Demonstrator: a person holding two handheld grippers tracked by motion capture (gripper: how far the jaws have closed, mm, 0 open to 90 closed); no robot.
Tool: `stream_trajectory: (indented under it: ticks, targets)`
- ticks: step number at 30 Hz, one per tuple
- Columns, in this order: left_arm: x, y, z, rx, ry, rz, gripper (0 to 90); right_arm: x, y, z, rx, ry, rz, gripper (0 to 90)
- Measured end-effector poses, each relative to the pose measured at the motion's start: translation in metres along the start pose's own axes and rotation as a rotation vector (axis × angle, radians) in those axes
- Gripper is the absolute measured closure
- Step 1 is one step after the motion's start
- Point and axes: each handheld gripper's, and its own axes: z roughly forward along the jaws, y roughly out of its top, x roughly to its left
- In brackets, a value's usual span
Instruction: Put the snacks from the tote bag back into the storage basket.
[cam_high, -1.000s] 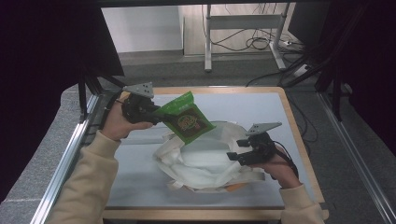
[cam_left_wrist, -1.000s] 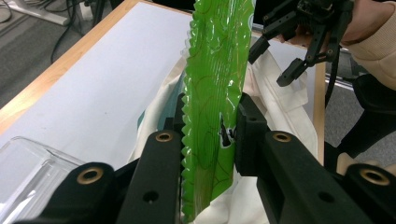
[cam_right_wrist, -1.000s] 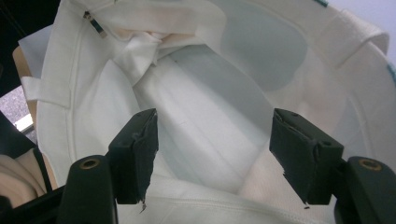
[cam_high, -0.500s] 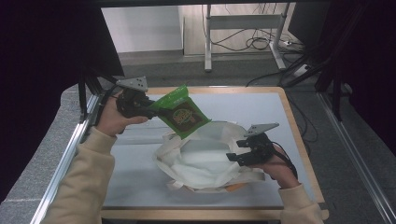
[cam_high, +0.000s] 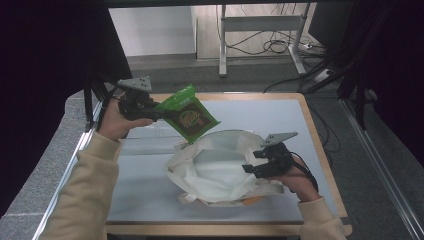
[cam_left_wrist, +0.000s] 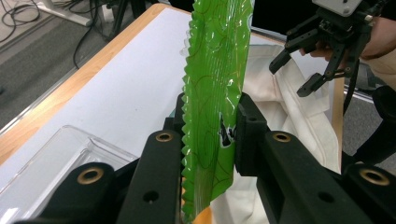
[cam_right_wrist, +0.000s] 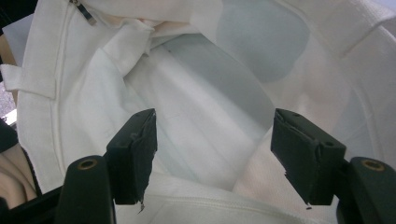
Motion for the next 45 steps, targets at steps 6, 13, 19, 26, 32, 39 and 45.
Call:
stream_trajectory:
  ticks: [6,13,19,26,32,39,45]
  targets:
    - [0.006,0.001,-0.003,0.006,0.008,-0.003,75.1,0.000,0.000,0.001,0.002,-0.001,-0.001,31.4]
    - [0.016,0.002,-0.005,0.021,0.016,-0.005,75.2,0.000,0.000,0.001,0.001,-0.004,0.000,31.3]
    - [0.025,0.003,-0.008,0.028,0.023,-0.011,75.1,0.001,-0.001,-0.001,0.001,-0.008,0.005,31.3]
    - [0.035,0.007,-0.011,0.039,0.032,-0.009,75.2,0.001,-0.003,-0.001,0.001,-0.012,0.002,31.2]
    - [0.045,0.011,-0.009,0.067,0.040,-0.007,75.1,0.001,-0.004,-0.001,0.003,-0.015,0.004,31.2]
    - [0.057,0.011,-0.008,0.069,0.036,-0.008,75.1,-0.002,-0.005,0.001,0.015,-0.023,0.011,31.1]
    - [0.075,0.007,-0.010,0.085,0.044,-0.014,75.1,-0.002,-0.005,0.005,0.023,-0.036,0.008,30.9]
